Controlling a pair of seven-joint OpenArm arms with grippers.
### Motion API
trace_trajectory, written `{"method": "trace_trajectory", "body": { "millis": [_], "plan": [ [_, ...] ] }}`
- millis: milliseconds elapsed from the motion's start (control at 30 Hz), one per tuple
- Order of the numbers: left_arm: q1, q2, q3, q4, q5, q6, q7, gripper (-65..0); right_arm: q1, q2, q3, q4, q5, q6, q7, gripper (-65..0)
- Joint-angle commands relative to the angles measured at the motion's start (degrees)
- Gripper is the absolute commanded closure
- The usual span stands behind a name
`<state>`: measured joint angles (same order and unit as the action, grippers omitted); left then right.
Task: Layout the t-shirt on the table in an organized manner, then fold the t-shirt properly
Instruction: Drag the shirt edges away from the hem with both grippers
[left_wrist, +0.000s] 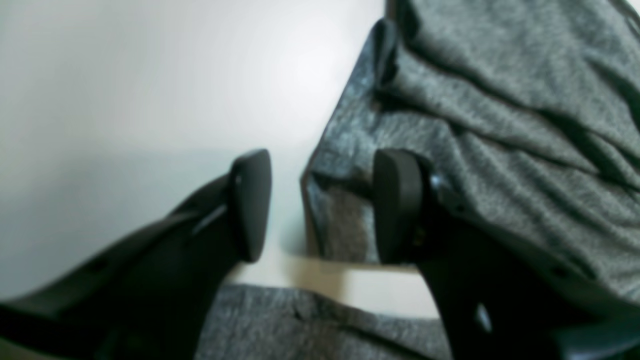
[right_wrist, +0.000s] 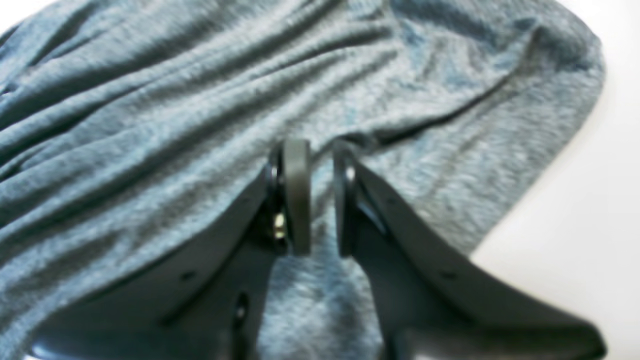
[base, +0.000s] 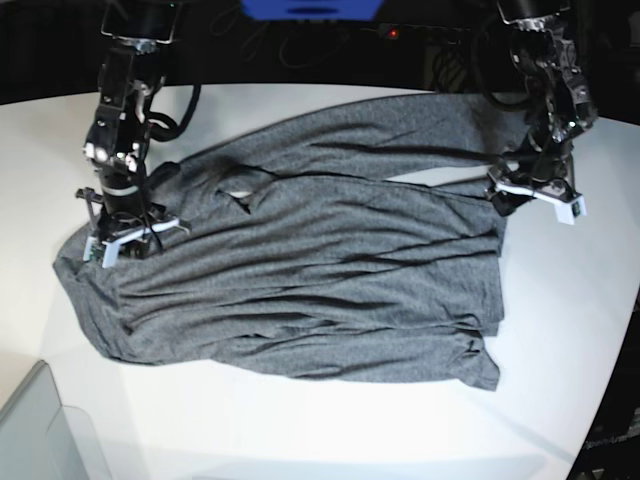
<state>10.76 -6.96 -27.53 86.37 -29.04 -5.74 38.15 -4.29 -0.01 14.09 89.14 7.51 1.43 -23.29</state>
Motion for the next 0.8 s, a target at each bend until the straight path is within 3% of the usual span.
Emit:
{"method": "trace_trajectory", "body": {
  "millis": [0, 167, 367, 567, 767],
  "plan": [
    [-1.1, -0.6, 0.1, 0.5, -0.5, -0.2, -0.8, -32.0, 0.6, 0.2, -0.1, 1.1, 0.1, 0.1, 1.5, -7.2],
    [-1.5, -0.6, 0.1, -1.0, -0.5, -0.2, -0.7, -28.7, -0.1, 0.2, 0.0, 1.1, 0.1, 0.1, 1.5, -7.1],
    [-3.0, -0.7, 0.1, -1.3, -0.5, -0.2, -0.2, -1.0, -0.1, 0.1, -0.1, 1.1, 0.1, 0.1, 1.5, -7.0],
    [-2.5, -0.7, -0.2, 1.1, -0.5, -0.2, -0.2, 0.0, -0.1, 0.1, -0.1, 1.1, 0.1, 0.1, 1.5, -7.0],
    [1.1, -2.1, -0.5, 12.9, -1.1, -0.2, -0.1, -0.1, -0.1, 0.1, -0.1, 1.1, 0.1, 0.1, 1.5, -7.0]
  ]
}}
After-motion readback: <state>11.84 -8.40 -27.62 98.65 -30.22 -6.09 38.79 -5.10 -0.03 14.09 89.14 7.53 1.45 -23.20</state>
